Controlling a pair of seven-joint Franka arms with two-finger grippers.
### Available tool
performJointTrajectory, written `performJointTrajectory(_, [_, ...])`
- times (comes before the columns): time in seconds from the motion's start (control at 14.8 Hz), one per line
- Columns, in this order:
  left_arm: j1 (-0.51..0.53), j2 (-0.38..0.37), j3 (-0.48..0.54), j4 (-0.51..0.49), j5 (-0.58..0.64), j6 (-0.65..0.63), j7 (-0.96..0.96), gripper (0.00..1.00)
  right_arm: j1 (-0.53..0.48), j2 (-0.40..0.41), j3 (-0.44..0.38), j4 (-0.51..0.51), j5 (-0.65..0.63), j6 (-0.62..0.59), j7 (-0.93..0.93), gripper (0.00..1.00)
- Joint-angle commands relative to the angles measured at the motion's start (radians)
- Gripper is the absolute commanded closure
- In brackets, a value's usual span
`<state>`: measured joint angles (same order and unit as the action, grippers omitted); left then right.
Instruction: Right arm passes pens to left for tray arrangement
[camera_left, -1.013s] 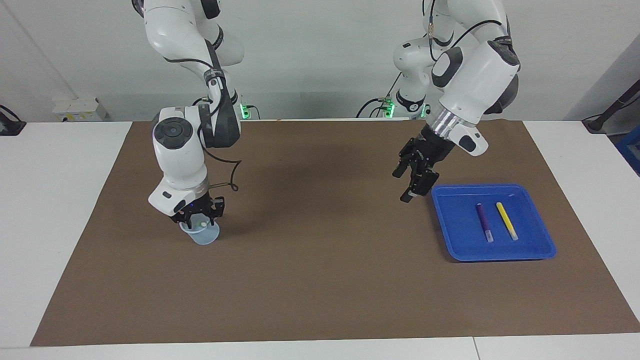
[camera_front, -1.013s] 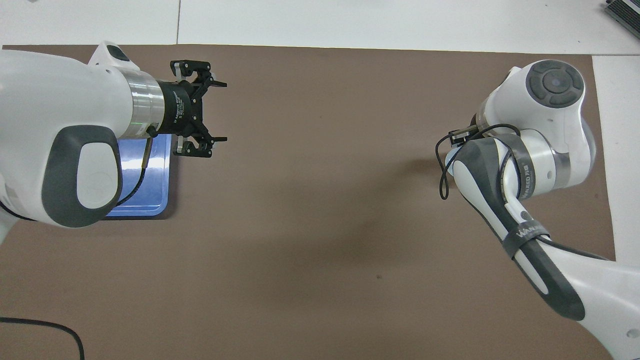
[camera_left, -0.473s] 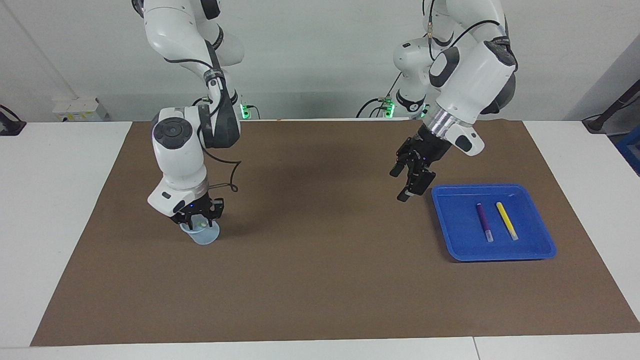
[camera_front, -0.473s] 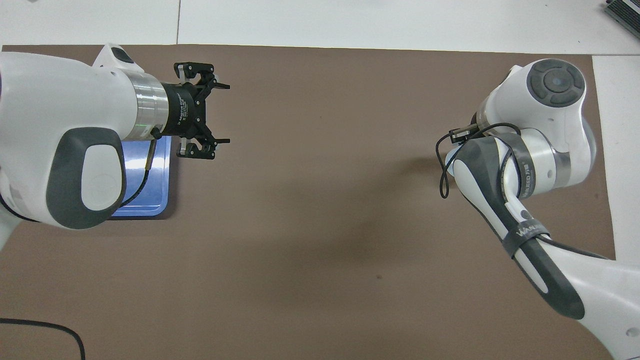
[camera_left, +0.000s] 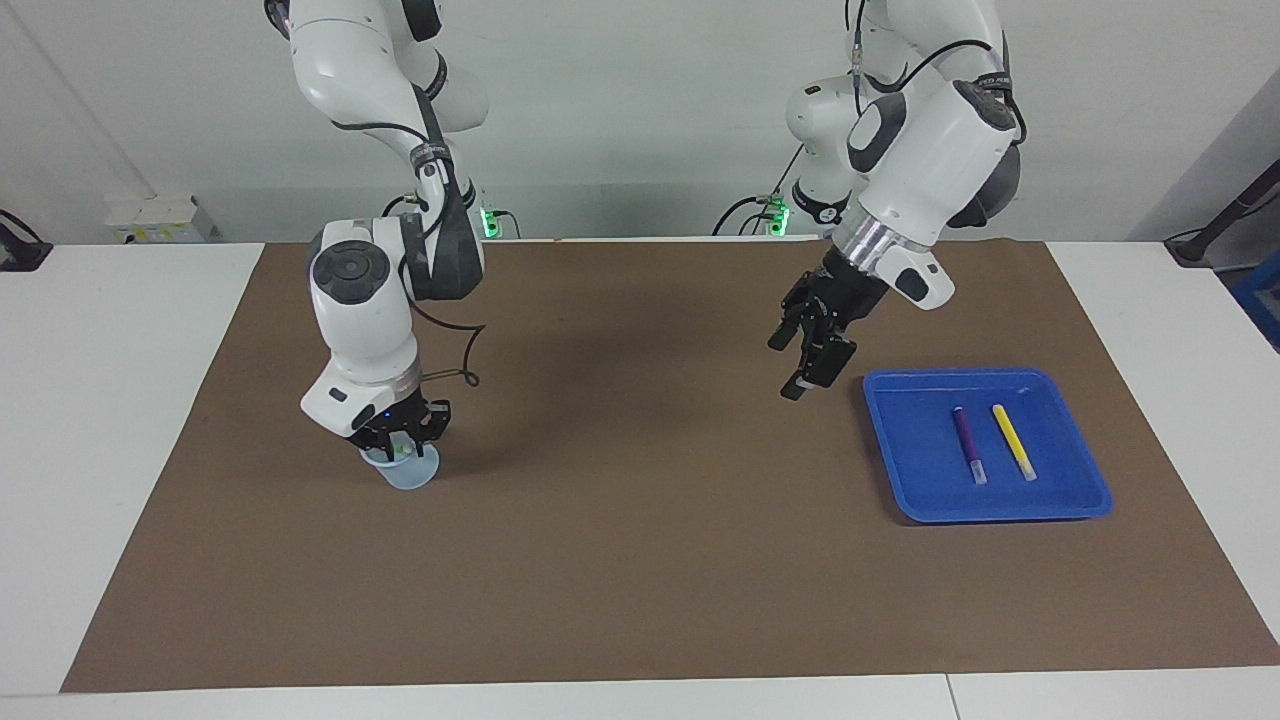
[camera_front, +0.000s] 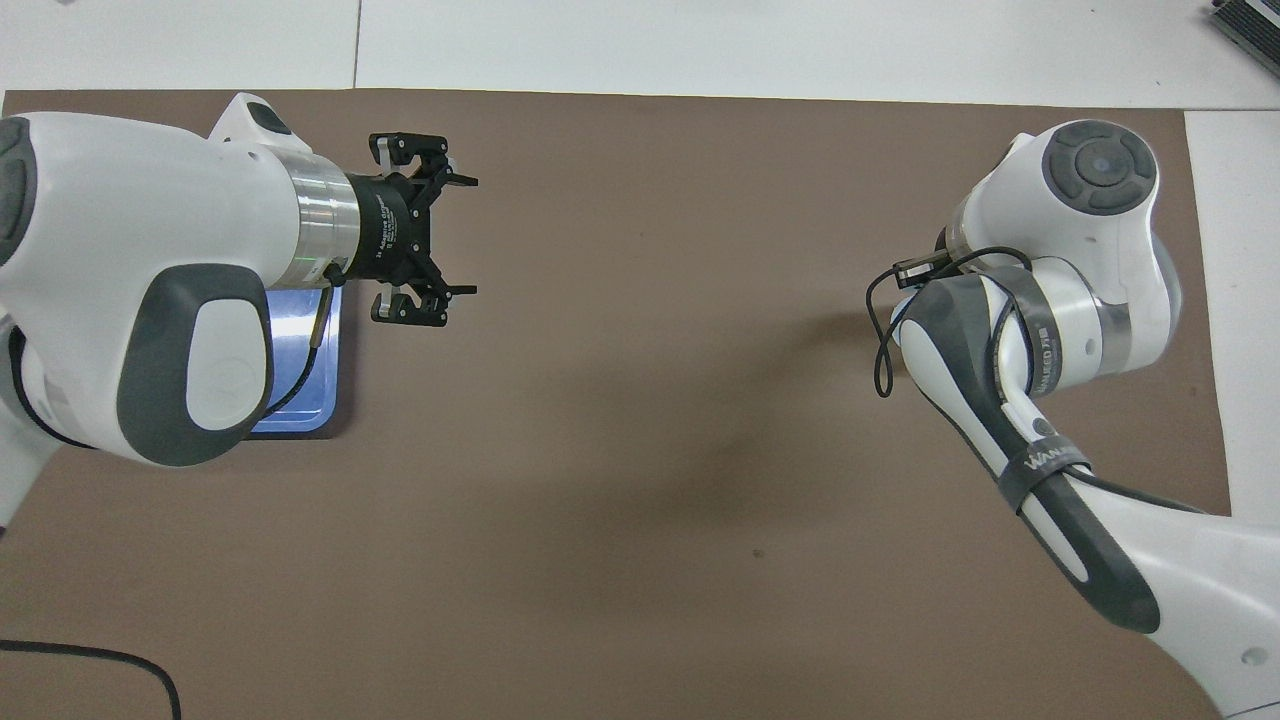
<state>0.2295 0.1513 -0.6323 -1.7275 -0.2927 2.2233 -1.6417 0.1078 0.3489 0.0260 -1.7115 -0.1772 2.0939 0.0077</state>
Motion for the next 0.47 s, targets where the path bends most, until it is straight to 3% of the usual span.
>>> performJointTrajectory(0.0, [-0.007, -0.041, 0.011, -0.043, -0.003, 0.013, -0.013, 0.00, -0.005, 0.005, 0.003, 0.003, -0.016, 0.003, -0.009, 0.67])
performJointTrajectory(0.41, [-0.001, -0.042, 0.013, -0.046, 0.010, -0.001, -0.006, 0.00, -0.007, 0.004, 0.003, 0.010, -0.016, -0.025, -0.011, 0.75])
